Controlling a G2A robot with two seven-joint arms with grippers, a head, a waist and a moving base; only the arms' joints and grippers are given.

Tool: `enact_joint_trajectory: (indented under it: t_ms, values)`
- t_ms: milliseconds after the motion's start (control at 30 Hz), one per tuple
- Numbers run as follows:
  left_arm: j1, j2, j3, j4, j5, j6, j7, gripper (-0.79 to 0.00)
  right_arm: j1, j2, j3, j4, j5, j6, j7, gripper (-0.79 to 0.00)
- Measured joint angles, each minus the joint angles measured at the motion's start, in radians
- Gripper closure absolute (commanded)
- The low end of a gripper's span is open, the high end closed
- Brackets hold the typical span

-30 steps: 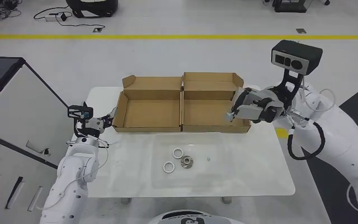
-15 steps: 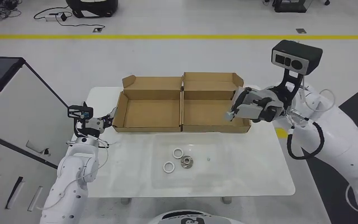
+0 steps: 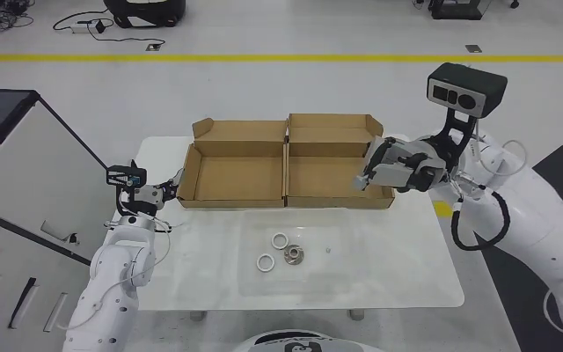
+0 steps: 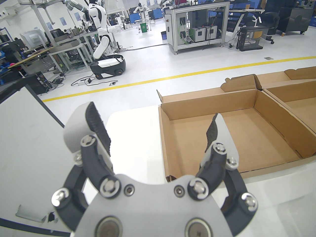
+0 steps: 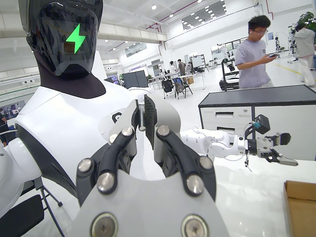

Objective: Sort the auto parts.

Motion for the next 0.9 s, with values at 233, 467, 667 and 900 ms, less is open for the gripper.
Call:
enact_joint_trajectory:
  t_ms: [233,467,667,900]
  values:
    - [0.000,0.000,0.000,0.000,0.000,0.000,0.000,-0.785,0.000,0.000,0.000,0.000,0.000,0.000,0.000,0.000]
    - [0.000,0.000,0.000,0.000,0.000,0.000,0.000,-0.785,-0.023,-0.005,0.016,-0.019,-0.022,0.024,-0.044,0.000]
    - [0.000,0.000,0.000,0.000,0.000,0.000,0.000,-0.785,-0.060,-0.020,0.028,-0.054,0.036,-0.001,-0.045,0.000]
    - [0.000,0.000,0.000,0.000,0.000,0.000,0.000,-0.785,-0.073,-0.049,0.039,-0.105,0.160,0.000,0.001,0.000]
